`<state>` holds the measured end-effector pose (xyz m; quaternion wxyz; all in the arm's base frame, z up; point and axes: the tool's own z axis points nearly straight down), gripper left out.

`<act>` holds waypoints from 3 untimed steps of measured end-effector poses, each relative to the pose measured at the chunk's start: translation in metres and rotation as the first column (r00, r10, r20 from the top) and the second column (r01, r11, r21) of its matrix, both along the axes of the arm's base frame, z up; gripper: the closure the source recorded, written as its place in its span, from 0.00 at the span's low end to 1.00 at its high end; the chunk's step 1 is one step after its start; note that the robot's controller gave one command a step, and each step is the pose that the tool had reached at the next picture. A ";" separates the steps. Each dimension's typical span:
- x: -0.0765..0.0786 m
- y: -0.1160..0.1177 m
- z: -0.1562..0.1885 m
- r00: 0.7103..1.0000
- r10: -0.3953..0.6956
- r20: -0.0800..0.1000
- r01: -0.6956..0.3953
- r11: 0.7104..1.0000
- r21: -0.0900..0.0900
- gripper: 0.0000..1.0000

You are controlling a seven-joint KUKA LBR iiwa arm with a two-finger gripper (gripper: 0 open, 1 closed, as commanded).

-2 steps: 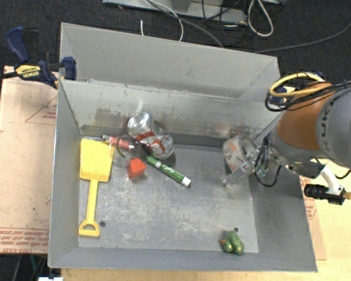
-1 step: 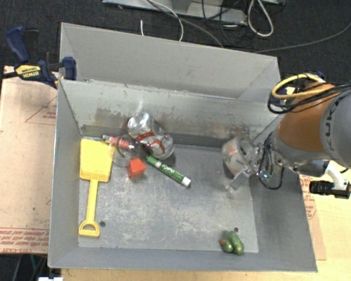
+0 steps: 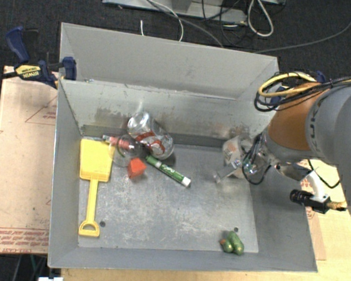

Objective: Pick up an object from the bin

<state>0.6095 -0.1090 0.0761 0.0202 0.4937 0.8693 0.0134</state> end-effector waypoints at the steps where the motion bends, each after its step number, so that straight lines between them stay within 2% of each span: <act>1: -0.042 0.003 0.000 0.992 -0.123 0.003 0.123 0.992 0.014 0.00; 2: -0.030 -0.026 0.000 0.996 -0.094 -0.001 0.094 0.995 0.036 0.00; 3: -0.031 -0.025 -0.001 0.996 -0.093 0.001 0.093 0.995 0.034 0.00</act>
Offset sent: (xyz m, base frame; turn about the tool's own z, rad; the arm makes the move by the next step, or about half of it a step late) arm -0.0350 -0.0434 -0.0061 0.1099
